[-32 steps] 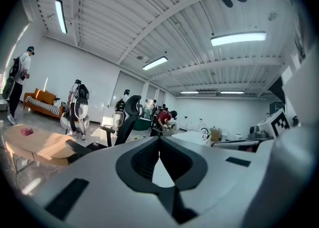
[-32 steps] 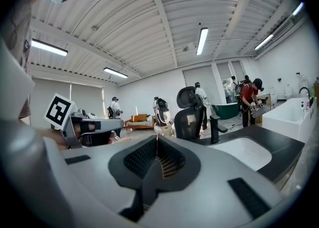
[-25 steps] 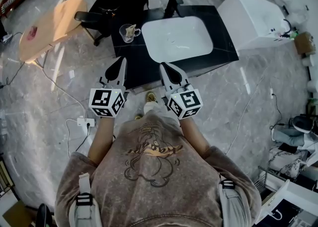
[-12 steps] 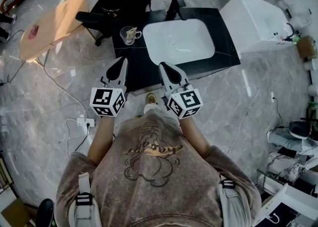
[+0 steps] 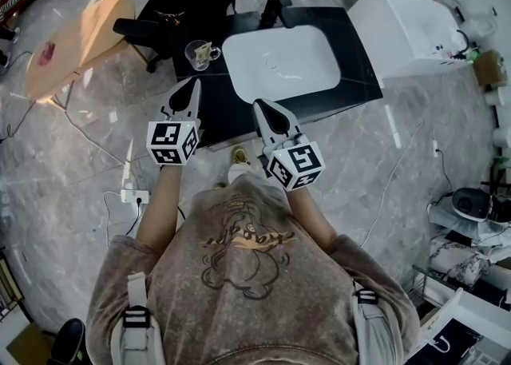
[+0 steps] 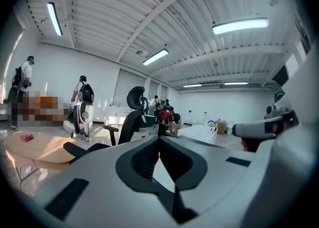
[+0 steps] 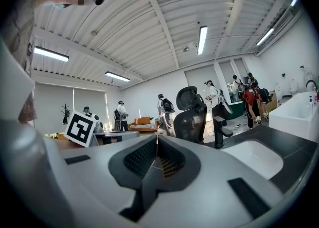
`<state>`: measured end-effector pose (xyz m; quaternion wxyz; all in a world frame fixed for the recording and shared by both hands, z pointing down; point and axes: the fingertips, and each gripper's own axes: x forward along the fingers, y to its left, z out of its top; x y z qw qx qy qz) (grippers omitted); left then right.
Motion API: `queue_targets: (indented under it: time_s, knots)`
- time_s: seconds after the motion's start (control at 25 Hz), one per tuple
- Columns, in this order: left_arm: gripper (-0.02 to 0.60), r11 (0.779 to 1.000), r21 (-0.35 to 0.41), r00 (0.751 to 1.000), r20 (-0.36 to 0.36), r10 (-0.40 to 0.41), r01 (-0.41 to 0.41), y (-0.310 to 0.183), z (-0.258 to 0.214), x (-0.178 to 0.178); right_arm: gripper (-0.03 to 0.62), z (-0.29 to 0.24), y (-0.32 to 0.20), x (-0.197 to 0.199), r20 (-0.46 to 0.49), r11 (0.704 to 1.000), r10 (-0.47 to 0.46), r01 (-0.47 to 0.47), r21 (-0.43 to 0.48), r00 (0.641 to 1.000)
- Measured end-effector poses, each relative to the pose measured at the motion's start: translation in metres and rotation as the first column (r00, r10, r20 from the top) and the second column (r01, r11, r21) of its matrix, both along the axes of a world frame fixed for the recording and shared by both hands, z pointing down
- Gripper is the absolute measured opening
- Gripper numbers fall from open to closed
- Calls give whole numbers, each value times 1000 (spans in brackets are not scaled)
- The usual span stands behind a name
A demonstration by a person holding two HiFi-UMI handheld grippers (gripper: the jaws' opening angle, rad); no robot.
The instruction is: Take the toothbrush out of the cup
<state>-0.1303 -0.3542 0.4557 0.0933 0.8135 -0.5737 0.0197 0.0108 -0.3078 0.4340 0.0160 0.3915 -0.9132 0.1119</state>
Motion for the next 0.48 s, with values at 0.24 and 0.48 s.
queue_targets:
  time_s: [0.24,0.48]
  knots:
    - [17,1000,-6,1000,12,-12,12,-26,16,1,20,3,0,1,0,1000,-4,4,-10,1000]
    - [17,999,-26,999,17,-31,31,-50,37,-2,20,4,1,3,-2,1000,-4,4,-9,1000]
